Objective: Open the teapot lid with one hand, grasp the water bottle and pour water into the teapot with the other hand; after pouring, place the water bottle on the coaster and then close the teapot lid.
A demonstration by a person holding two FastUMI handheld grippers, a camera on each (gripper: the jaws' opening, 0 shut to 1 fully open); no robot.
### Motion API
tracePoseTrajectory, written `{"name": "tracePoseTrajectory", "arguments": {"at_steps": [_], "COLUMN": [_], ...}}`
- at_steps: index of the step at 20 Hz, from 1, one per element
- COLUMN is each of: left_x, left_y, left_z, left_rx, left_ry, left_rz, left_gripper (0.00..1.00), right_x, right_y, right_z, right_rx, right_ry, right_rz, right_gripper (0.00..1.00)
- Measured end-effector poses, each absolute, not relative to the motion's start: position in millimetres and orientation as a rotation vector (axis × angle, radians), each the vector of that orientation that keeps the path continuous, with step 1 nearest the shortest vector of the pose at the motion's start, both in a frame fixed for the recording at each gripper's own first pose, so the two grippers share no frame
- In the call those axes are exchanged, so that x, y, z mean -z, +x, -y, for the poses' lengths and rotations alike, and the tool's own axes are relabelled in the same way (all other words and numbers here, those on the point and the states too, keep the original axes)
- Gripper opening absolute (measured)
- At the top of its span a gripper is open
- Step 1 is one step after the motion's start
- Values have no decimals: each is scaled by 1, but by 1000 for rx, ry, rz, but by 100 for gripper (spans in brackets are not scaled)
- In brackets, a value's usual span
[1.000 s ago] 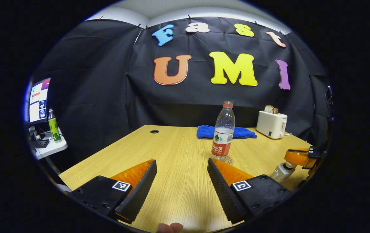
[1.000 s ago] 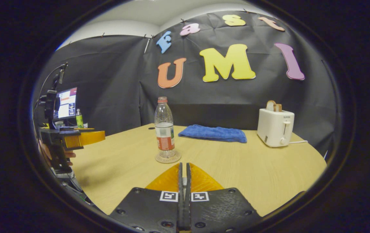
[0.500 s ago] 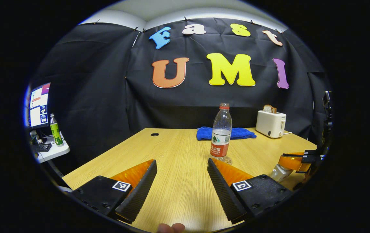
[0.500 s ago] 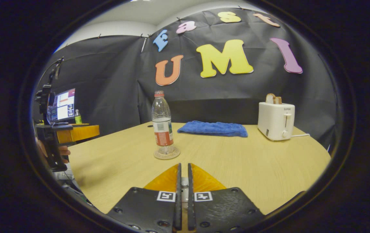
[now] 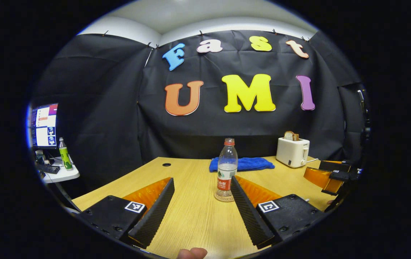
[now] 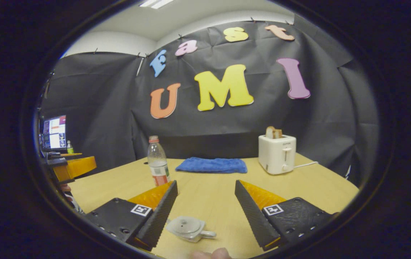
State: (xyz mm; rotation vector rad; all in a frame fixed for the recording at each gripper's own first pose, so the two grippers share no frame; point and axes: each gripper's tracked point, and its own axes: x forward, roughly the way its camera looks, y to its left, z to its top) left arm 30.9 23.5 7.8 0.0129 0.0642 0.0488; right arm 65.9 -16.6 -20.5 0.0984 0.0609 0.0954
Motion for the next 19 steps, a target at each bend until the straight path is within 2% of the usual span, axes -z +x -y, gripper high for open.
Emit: {"name": "tracePoseTrajectory", "arguments": {"at_steps": [1, 2, 6, 7, 12, 19], "left_x": [-13, -18, -35, -37, -43, -45], "left_y": [27, 23, 8, 4, -14, -20], "left_z": [-15, 0, 47, 55, 78, 71], "left_rx": [-50, -31, 32, 44, 50, 22], "left_ry": [21, 27, 59, 58, 44, 33], "left_rz": [-52, -41, 0, 4, 37, 49], "left_gripper": [98, 98, 97, 96, 96, 96], "right_x": [9, -2, -28, -29, -22, -21], "right_y": [58, 49, 9, 0, -35, -35], "right_z": [33, 46, 78, 80, 90, 96], "right_rx": [-57, -30, 55, 64, 104, 115], "right_ry": [82, 69, 17, 9, 8, 48], "right_rz": [-38, -13, 67, 77, 100, 96], "right_gripper": [94, 96, 96, 92, 95, 96]}}
